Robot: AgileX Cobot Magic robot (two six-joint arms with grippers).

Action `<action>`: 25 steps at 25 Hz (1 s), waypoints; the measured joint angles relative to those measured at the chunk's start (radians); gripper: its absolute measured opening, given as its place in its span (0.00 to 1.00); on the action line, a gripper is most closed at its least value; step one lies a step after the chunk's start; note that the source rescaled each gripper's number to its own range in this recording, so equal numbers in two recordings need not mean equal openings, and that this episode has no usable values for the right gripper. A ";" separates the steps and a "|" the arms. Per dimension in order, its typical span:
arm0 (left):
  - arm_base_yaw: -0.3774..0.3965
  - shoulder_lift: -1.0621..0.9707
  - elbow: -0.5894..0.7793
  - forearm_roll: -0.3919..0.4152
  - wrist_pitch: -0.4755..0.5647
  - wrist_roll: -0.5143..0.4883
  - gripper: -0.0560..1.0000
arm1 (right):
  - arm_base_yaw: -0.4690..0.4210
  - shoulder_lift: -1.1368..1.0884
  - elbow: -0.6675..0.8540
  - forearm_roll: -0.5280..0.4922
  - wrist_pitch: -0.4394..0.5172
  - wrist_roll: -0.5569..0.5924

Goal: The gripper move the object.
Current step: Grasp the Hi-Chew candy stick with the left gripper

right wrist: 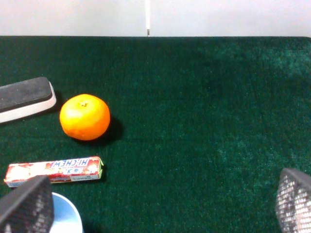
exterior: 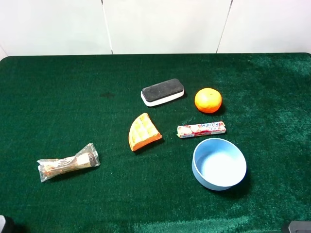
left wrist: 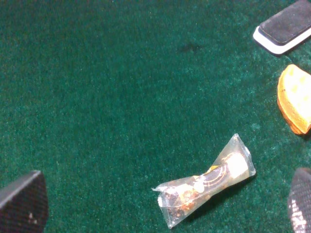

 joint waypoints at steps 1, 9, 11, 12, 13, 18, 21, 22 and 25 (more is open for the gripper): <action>0.000 0.000 0.000 0.000 0.000 0.000 1.00 | 0.000 0.000 0.000 0.000 0.000 0.000; 0.000 0.000 0.000 0.000 0.000 0.000 1.00 | 0.000 0.000 0.000 0.000 0.000 0.000; 0.000 0.000 0.000 0.000 0.000 0.000 1.00 | 0.000 0.000 0.000 0.000 0.000 0.000; 0.000 0.000 0.000 0.000 0.000 0.000 1.00 | 0.000 0.000 0.000 0.000 0.000 0.000; 0.000 0.000 0.000 0.000 0.000 0.000 1.00 | 0.000 0.000 0.000 0.000 0.000 0.000; 0.000 0.000 0.000 0.002 0.000 -0.001 1.00 | 0.000 0.000 0.000 0.000 0.000 0.000; 0.000 0.000 0.000 0.010 0.000 -0.004 1.00 | 0.000 0.000 0.000 0.000 0.000 0.000; 0.000 0.000 0.000 0.010 0.000 -0.005 1.00 | 0.000 0.000 0.000 0.000 0.000 0.000; 0.000 0.000 0.000 0.013 0.000 -0.005 1.00 | 0.000 0.000 0.000 0.000 0.000 0.000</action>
